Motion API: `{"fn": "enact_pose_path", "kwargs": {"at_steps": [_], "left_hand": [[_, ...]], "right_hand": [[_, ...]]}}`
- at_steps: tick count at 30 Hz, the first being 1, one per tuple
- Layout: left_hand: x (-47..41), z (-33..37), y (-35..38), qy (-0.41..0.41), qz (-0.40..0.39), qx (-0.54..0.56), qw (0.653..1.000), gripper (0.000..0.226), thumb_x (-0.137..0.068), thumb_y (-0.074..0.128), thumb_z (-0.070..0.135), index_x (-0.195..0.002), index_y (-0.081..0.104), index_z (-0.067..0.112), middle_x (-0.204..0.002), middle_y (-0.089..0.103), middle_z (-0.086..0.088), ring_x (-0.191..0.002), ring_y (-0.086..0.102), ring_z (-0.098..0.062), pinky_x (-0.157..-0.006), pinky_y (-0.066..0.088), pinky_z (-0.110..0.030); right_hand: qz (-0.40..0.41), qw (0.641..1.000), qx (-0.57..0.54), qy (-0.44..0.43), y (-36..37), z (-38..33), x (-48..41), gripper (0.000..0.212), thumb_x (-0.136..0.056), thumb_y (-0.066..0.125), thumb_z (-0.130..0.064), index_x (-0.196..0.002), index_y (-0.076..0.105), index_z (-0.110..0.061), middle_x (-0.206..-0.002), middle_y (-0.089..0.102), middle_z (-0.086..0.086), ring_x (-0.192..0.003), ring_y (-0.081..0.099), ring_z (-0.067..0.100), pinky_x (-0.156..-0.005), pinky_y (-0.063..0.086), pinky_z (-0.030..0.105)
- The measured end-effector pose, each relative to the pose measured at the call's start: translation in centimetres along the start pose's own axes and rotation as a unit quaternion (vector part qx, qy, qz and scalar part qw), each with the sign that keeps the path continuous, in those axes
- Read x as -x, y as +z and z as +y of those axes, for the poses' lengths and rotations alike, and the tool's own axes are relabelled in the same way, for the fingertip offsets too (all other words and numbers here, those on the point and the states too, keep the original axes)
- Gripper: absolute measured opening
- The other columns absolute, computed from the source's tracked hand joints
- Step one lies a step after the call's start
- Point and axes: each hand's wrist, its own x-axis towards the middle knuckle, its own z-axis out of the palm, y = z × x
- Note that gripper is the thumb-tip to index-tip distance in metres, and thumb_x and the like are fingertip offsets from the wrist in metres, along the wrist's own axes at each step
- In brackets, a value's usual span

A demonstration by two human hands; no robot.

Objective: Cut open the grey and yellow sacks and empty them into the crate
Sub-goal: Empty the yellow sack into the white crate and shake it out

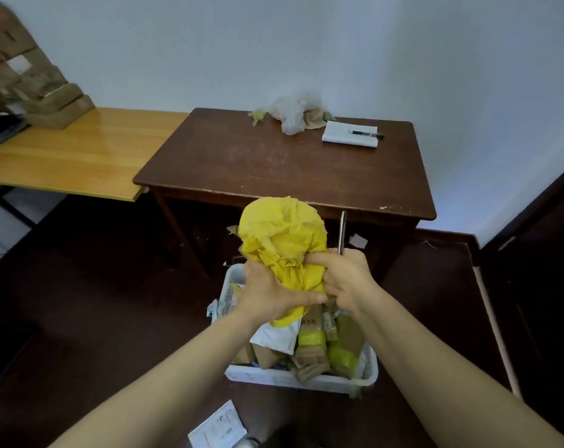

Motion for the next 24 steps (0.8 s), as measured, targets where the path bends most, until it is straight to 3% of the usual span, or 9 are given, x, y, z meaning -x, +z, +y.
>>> {"fn": "enact_pose_path", "kwargs": {"at_steps": [3, 5, 7, 9, 14, 17, 20, 22, 24], "left_hand": [[0.6, -1.8, 0.1, -0.052, 0.054, -0.013, 0.997, 0.103, -0.036, 0.089, 0.059, -0.121, 0.049, 0.019, -0.118, 0.057, 0.003, -0.113, 0.055, -0.014, -0.095, 0.047, -0.031], [0.7, -2.7, -0.5, -0.074, 0.076, -0.096, 0.99, 0.118, -0.031, 0.081, 0.071, -0.13, 0.04, 0.022, -0.127, 0.052, 0.003, -0.121, 0.05, -0.017, -0.101, 0.043, -0.042], [1.1, -3.8, -1.0, -0.082, 0.051, -0.228, 0.969, 0.138, -0.031, 0.075, 0.077, -0.144, 0.02, 0.02, -0.142, 0.037, 0.001, -0.135, 0.034, -0.022, -0.111, 0.025, -0.055], [1.4, -5.3, -1.1, -0.098, 0.021, -0.305, 0.947, 0.145, -0.035, 0.073, 0.078, -0.148, 0.009, 0.014, -0.148, 0.03, -0.001, -0.138, 0.03, -0.024, -0.113, 0.019, -0.057], [3.2, -10.4, -0.3, -0.154, 0.001, -0.402, 0.902, 0.136, -0.044, 0.072, 0.076, -0.145, 0.013, 0.006, -0.14, 0.036, -0.007, -0.131, 0.039, -0.028, -0.113, 0.021, -0.049], [4.5, -14.7, -0.6, -0.168, -0.001, -0.385, 0.908, 0.104, -0.056, 0.071, 0.066, -0.132, 0.03, 0.009, -0.123, 0.048, -0.003, -0.117, 0.052, -0.023, -0.104, 0.029, -0.037], [6.1, -19.7, -1.7, -0.219, -0.01, -0.326, 0.92, 0.092, -0.06, 0.068, 0.067, -0.128, 0.038, 0.012, -0.119, 0.053, -0.001, -0.116, 0.052, -0.02, -0.101, 0.032, -0.036], [7.9, -23.7, -3.4, -0.291, 0.012, -0.276, 0.916, 0.079, -0.061, 0.069, 0.062, -0.122, 0.045, 0.017, -0.117, 0.058, -0.003, -0.114, 0.055, -0.024, -0.096, 0.037, -0.035], [9.9, -28.2, -5.6, -0.394, 0.062, -0.204, 0.894, 0.068, -0.061, 0.074, 0.053, -0.117, 0.052, 0.021, -0.114, 0.063, -0.006, -0.109, 0.06, -0.031, -0.085, 0.044, -0.034]], "right_hand": [[-0.1, 0.992, 0.029, 0.07, -0.2, -0.1, -0.2, 0.034, -0.076, 0.062, 0.002, -0.055, 0.039, -0.013, -0.039, 0.029, -0.002, -0.024, 0.024, 0.007, -0.03, 0.015, 0.013], [-0.148, 0.979, 0.065, 0.125, -0.3, 1.1, -0.5, 0.034, -0.078, 0.056, -0.001, -0.057, 0.034, -0.014, -0.038, 0.025, -0.003, -0.024, 0.022, 0.006, -0.035, 0.009, 0.013], [-0.178, 0.963, 0.1, 0.175, -0.1, 3.4, -0.5, 0.035, -0.079, 0.053, 0.001, -0.058, 0.031, -0.016, -0.034, 0.025, -0.005, -0.023, 0.021, 0.005, -0.037, 0.007, 0.014], [-0.184, 0.956, 0.086, 0.21, 0.3, 6.0, -0.6, 0.04, -0.078, 0.053, 0.003, -0.056, 0.027, -0.018, -0.036, 0.018, -0.005, -0.024, 0.014, 0.006, -0.032, 0.008, 0.014], [-0.156, 0.948, 0.073, 0.267, 2.3, 11.6, -1.3, 0.039, -0.074, 0.058, 0.002, -0.057, 0.028, -0.018, -0.039, 0.013, -0.005, -0.025, 0.011, 0.008, -0.029, 0.01, 0.015], [-0.14, 0.944, 0.082, 0.286, 3.8, 14.7, -1.5, 0.033, -0.073, 0.061, 0.0, -0.062, 0.034, -0.015, -0.04, 0.02, -0.005, -0.024, 0.012, 0.007, -0.029, 0.01, 0.012], [-0.15, 0.931, 0.081, 0.322, 5.2, 18.0, -2.1, 0.025, -0.077, 0.065, -0.01, -0.067, 0.043, -0.01, -0.055, 0.041, -0.001, -0.025, 0.015, 0.006, -0.03, 0.01, 0.013], [-0.196, 0.912, 0.098, 0.348, 5.9, 20.5, -2.7, 0.019, -0.085, 0.063, -0.023, -0.079, 0.061, -0.005, -0.077, 0.069, 0.005, -0.025, 0.017, 0.005, -0.028, 0.012, 0.015], [-0.224, 0.896, 0.132, 0.359, 6.3, 23.6, -3.8, 0.037, -0.091, 0.055, -0.037, -0.101, 0.067, -0.003, -0.1, 0.073, 0.012, -0.026, 0.018, 0.004, -0.027, 0.015, 0.017]]}}
